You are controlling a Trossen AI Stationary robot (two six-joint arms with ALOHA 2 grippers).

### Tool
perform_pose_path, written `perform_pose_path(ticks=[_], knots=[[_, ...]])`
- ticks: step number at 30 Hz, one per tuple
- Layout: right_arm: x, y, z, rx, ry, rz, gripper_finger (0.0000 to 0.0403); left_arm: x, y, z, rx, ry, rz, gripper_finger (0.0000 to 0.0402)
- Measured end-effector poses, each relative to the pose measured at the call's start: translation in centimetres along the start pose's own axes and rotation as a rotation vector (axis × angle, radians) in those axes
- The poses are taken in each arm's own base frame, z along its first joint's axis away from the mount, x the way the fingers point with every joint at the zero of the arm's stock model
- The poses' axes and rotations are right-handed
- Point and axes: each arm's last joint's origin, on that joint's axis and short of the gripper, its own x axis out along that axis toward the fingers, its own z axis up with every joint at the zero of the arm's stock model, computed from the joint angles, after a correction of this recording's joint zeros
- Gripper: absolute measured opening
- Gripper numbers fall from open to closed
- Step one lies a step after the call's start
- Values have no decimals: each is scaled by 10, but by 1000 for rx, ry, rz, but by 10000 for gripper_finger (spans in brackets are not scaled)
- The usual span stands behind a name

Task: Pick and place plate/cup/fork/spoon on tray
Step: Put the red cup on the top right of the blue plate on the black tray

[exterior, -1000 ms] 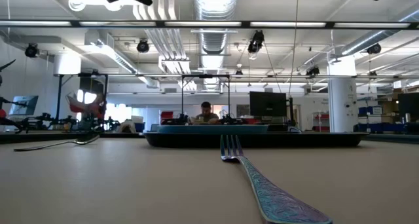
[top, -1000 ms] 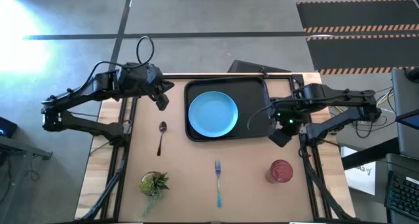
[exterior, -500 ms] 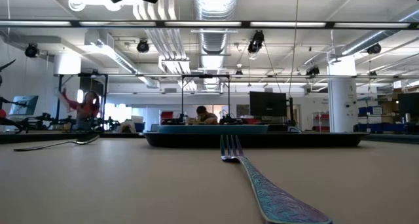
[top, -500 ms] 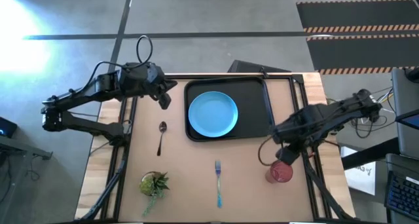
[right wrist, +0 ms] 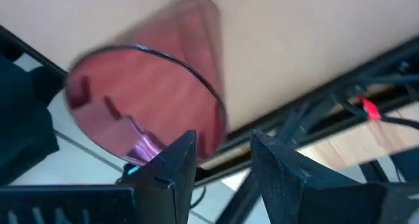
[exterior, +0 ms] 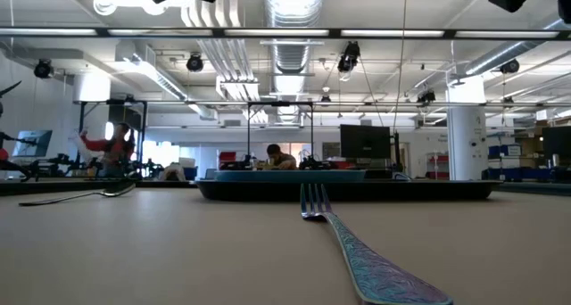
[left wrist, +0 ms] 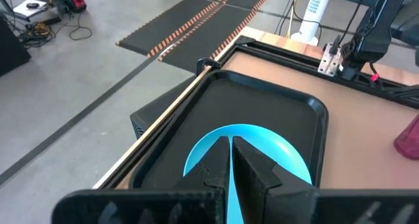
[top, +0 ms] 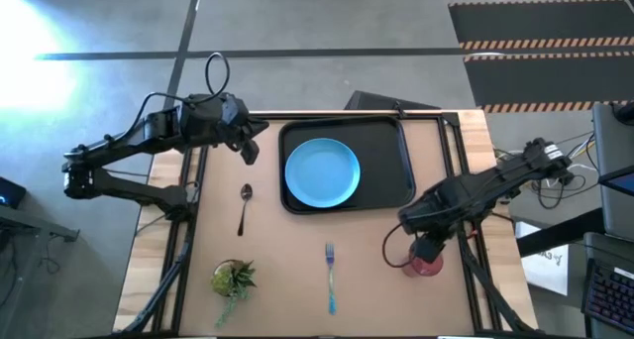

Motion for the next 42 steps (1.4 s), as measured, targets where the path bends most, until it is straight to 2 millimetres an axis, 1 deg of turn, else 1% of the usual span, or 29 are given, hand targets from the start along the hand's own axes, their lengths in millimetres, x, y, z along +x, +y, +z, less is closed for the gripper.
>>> perform_pose_path(ticks=[5, 14, 19, 25, 28, 30, 34, 38, 42], knots=[[2, 2, 2, -22, -7, -5, 135, 2, 0, 0, 0, 5, 0, 0], [11, 4, 9, -71, -38, -65, 135, 3, 0, -2, -1, 13, 2, 0], [21, 3, 15, -74, -48, -79, 135, 3, 0, -2, 0, 13, 2, 0], [38, 3, 23, -101, -68, -42, 134, 3, 0, -2, 0, 13, 2, 0], [42, 0, 24, -95, -59, -59, 122, 3, 0, -2, 0, 13, 2, 0], [43, 0, 24, -97, -59, -59, 100, 3, 0, -2, 0, 12, 2, 0], [39, 1, 24, -126, -92, -64, 25, 3, 0, -2, 0, 13, 2, 0], [27, 7, 25, -155, -213, -88, 10, 3, 0, -2, 0, 14, 2, 0], [3, 13, 21, -166, -356, -126, 9, 3, -1, -2, 0, 14, 2, 0]])
